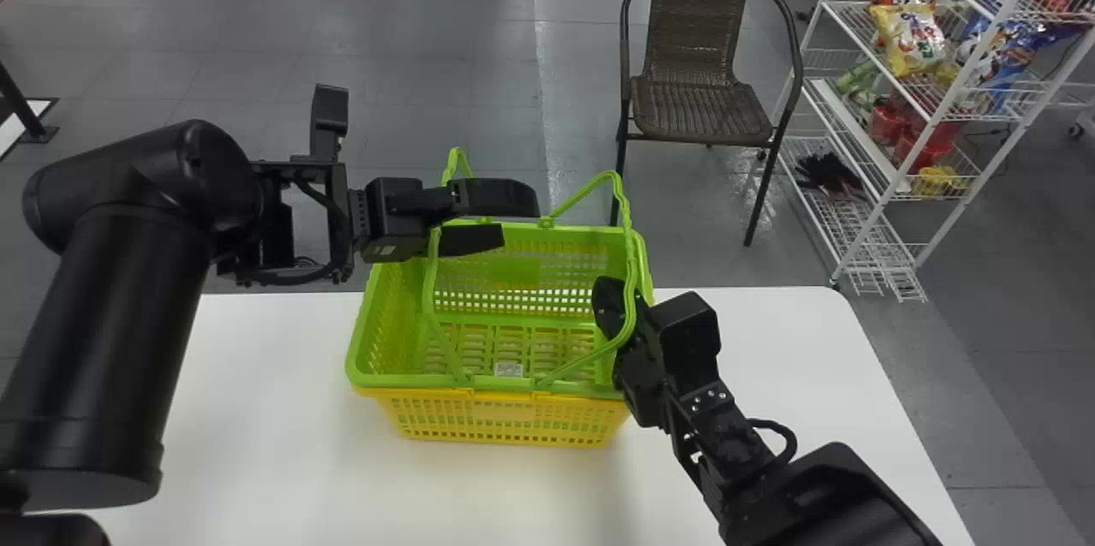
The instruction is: Grasp handle with right gripper to insert into left gripper then lift and swing left to center
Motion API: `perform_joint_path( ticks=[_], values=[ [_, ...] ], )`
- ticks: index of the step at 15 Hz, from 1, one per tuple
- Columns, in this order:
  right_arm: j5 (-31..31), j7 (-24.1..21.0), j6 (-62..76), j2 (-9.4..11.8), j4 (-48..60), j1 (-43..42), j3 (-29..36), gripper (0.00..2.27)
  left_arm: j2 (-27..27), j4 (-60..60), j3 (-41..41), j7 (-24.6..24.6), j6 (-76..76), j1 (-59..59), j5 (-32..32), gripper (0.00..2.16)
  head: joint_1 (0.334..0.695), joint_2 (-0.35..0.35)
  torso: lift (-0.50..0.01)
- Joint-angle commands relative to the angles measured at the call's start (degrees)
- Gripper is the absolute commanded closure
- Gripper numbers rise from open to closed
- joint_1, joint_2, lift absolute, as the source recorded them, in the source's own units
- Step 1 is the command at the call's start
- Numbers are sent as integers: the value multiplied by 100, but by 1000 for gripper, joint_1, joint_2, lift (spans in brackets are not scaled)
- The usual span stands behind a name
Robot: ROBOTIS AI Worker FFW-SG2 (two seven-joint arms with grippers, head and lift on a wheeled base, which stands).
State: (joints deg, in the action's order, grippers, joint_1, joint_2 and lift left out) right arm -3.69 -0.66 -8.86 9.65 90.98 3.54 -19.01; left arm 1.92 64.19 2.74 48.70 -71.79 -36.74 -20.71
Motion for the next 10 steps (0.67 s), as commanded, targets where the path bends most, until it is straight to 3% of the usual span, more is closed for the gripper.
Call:
perform_joint_path(
  ticks=[1,10],
  values=[
    [0,-4,-60,-25,-1,-20,-32,2101,-61,32,-63,-19,-6,0,-3,124,695,-71,0],
    [-53,-74,-183,-174,-1,-152,-331,2101,-157,32,-160,-63,11,17,-12,124,695,-68,0]
  ],
)
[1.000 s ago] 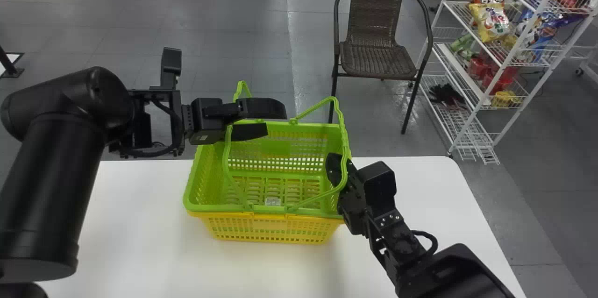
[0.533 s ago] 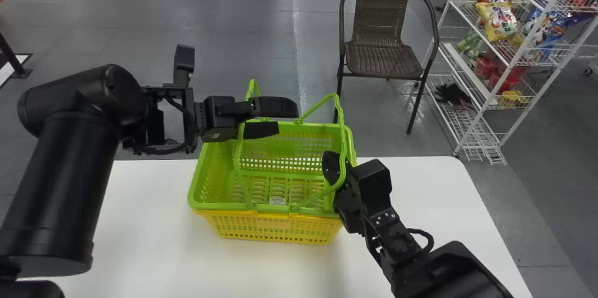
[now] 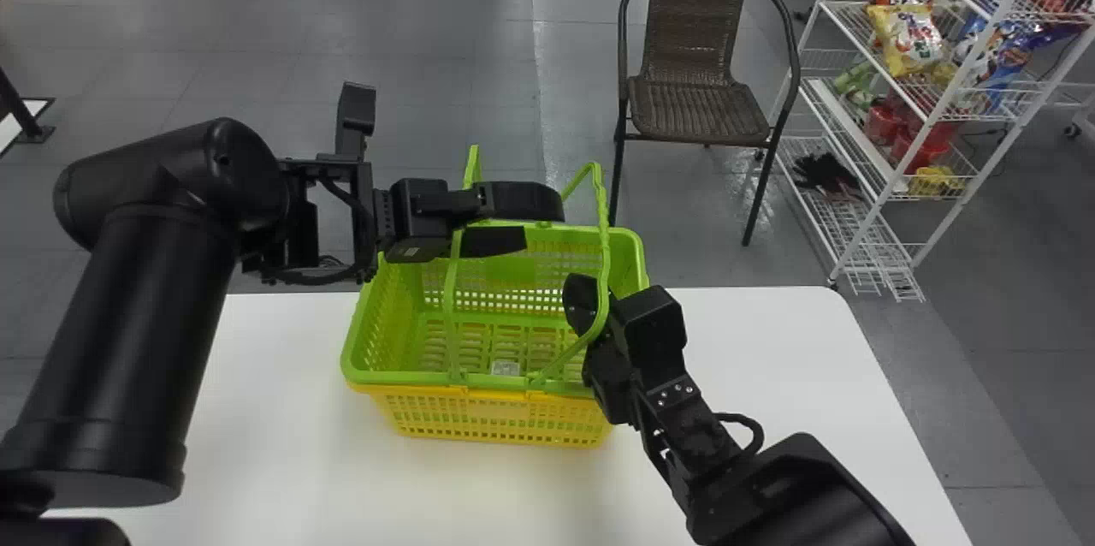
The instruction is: Grasp handle with right gripper to insert into left gripper then lift and swing left to center
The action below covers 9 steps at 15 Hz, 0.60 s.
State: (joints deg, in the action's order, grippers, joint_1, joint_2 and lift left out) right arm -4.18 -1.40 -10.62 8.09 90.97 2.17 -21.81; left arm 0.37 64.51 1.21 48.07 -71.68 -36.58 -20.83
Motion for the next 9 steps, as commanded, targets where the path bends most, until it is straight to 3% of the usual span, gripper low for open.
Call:
perform_joint_path(
  ticks=[1,9],
  values=[
    [-13,-1,-24,-27,0,-23,-77,2101,-2,0,-15,0,0,2,0,124,695,-66,0],
    [-162,-27,-59,-142,-35,-94,-420,2101,-2,-9,-15,0,18,10,-9,124,695,-30,0]
  ],
)
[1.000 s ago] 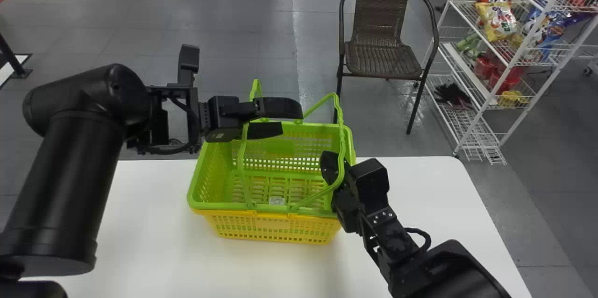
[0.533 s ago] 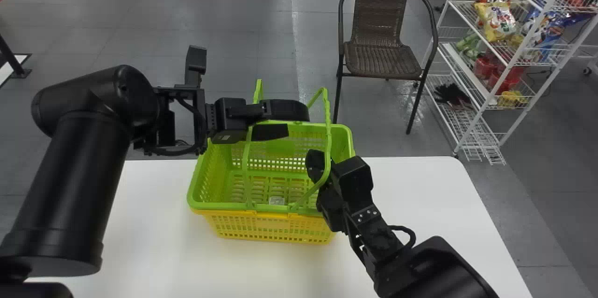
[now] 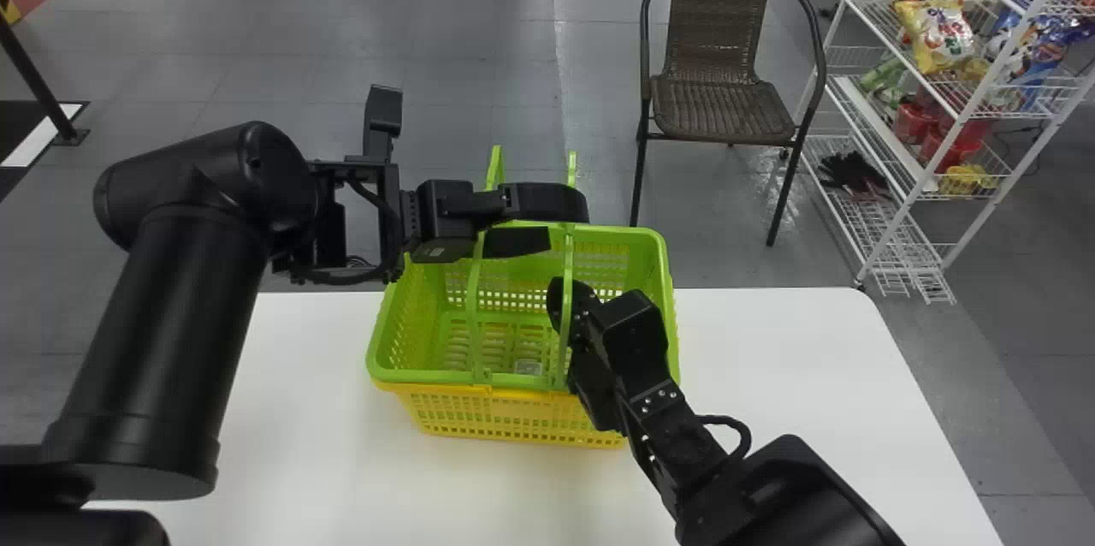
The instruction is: Grasp handle with right gripper to insert into left gripper then lift and swing left to center
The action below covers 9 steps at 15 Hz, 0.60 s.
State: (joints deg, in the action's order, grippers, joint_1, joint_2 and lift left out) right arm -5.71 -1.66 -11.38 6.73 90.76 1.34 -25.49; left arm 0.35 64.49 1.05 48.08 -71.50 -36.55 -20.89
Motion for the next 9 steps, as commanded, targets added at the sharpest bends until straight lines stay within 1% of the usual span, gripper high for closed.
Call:
perform_joint_path(
  ticks=[1,5,9],
  values=[
    [-18,-19,17,-5,-32,-20,-88,2101,0,-7,0,0,0,-2,-2,124,695,-26,0],
    [-80,-19,34,4,-23,59,-97,2101,-17,-7,0,-9,17,-2,-2,124,695,-15,0],
    [-71,-19,87,56,38,182,-18,2101,-26,-16,0,-9,35,-2,-2,124,695,-20,0]
  ],
)
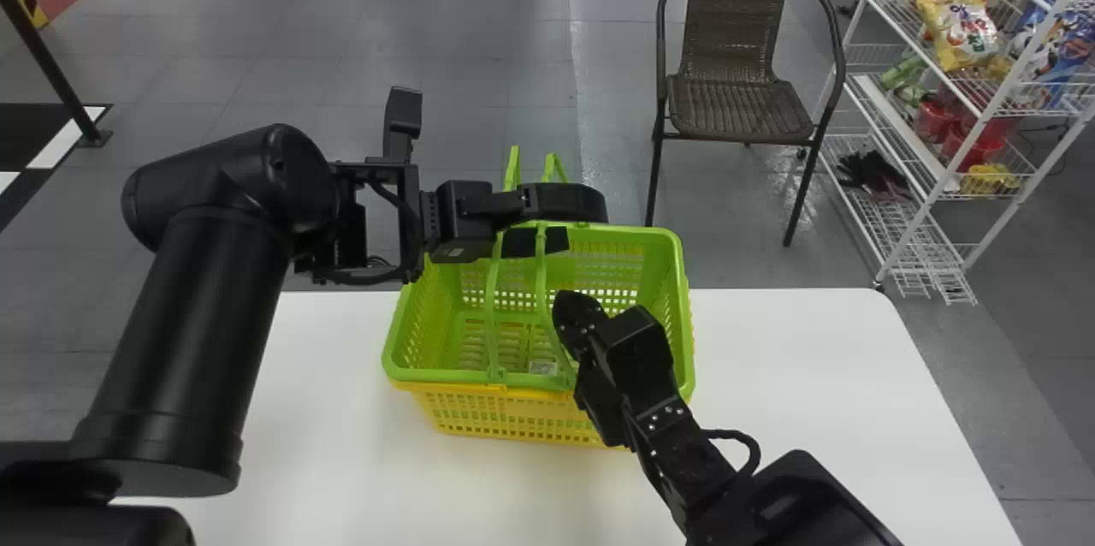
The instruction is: Grasp handle with right gripper to insert into left gripper then lift and swing left to center
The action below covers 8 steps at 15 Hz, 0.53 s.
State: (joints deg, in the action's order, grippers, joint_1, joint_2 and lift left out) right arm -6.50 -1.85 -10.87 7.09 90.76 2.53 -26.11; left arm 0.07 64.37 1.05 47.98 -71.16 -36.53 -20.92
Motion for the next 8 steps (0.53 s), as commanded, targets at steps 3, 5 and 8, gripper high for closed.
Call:
perform_joint_path(
  ticks=[3,5,8],
  values=[
    [87,9,107,196,486,450,343,2101,1,-12,0,9,1,5,-9,124,695,-28,0],
    [105,9,441,372,838,898,695,2101,1,-29,0,9,1,5,-26,124,695,-53,0],
    [342,9,1144,469,969,1452,1249,2101,1,-64,0,27,54,5,-70,124,695,-90,0]
  ],
)
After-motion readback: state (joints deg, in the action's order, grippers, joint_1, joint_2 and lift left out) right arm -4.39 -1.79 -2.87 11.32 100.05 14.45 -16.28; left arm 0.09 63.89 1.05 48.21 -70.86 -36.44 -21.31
